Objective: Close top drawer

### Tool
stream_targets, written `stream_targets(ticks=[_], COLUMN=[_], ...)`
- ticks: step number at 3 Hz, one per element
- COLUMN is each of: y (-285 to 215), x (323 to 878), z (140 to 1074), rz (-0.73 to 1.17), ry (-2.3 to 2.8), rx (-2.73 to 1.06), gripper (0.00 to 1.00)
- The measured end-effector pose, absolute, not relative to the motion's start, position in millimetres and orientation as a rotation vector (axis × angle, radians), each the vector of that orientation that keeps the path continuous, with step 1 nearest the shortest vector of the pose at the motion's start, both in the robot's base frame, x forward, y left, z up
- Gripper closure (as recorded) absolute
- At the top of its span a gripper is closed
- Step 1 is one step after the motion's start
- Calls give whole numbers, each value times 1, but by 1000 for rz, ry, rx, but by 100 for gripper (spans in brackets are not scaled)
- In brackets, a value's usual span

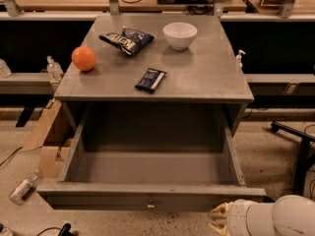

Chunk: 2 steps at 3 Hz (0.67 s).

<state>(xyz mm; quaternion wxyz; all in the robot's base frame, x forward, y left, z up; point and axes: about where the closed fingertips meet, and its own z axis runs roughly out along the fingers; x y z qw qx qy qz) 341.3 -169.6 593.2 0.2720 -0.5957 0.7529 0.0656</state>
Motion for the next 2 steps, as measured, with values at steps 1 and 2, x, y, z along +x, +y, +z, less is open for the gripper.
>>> stream_targets(ticks=[1,2], y=[-159,-158], x=[374,376], z=[594,594], rz=[160,160], ry=[1979,1976], rx=[-1640,-1643], gripper=[100,100])
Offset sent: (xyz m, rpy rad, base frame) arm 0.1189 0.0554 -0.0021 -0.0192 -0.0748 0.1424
